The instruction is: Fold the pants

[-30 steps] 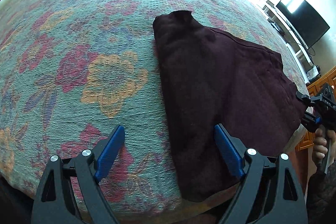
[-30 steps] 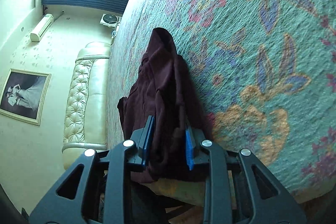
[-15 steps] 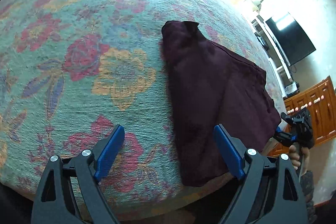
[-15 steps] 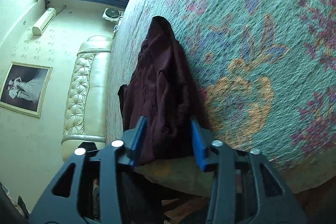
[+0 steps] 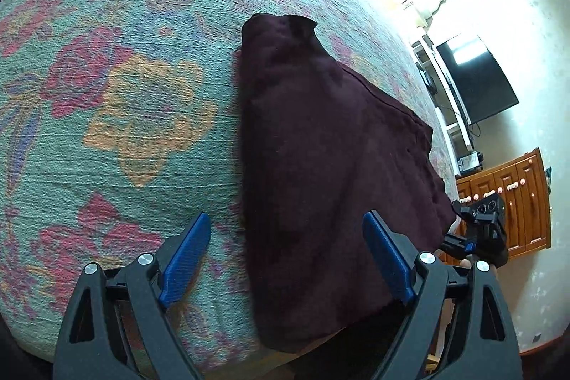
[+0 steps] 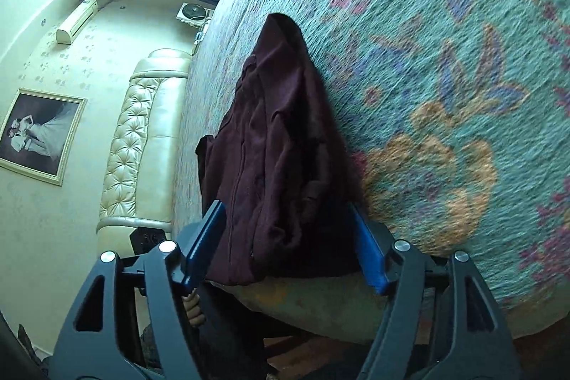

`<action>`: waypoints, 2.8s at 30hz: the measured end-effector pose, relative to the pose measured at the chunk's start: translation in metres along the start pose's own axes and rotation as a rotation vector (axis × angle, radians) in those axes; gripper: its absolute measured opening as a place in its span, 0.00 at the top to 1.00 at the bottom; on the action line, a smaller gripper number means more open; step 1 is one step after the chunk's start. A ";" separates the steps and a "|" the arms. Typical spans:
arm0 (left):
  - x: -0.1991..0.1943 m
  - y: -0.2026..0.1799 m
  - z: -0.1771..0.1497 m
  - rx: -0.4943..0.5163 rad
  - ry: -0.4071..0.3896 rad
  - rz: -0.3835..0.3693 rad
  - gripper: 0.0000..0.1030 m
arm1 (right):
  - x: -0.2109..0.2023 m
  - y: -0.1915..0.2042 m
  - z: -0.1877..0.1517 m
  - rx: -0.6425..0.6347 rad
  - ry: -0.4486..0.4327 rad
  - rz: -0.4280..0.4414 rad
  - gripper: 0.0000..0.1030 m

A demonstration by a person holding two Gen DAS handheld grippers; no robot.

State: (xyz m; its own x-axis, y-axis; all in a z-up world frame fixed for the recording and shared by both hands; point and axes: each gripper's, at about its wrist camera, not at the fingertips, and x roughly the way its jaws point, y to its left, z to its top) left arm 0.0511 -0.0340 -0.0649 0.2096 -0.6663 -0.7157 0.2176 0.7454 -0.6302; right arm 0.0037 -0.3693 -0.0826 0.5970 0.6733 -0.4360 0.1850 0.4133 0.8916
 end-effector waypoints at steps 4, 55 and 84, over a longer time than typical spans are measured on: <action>0.001 0.007 0.003 -0.019 0.009 -0.045 0.17 | -0.004 -0.010 0.001 0.015 -0.010 -0.015 0.33; -0.101 0.057 0.011 -0.018 -0.119 0.287 0.89 | 0.149 0.104 -0.060 -0.158 0.273 0.039 0.64; -0.099 0.084 0.002 0.014 -0.121 0.263 0.80 | 0.148 0.093 -0.066 -0.124 0.268 0.079 0.64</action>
State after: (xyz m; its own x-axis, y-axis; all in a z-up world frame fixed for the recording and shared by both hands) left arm 0.0508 0.0946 -0.0463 0.3729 -0.4487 -0.8122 0.1538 0.8931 -0.4228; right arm 0.0577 -0.1903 -0.0724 0.3754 0.8374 -0.3973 0.0392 0.4139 0.9095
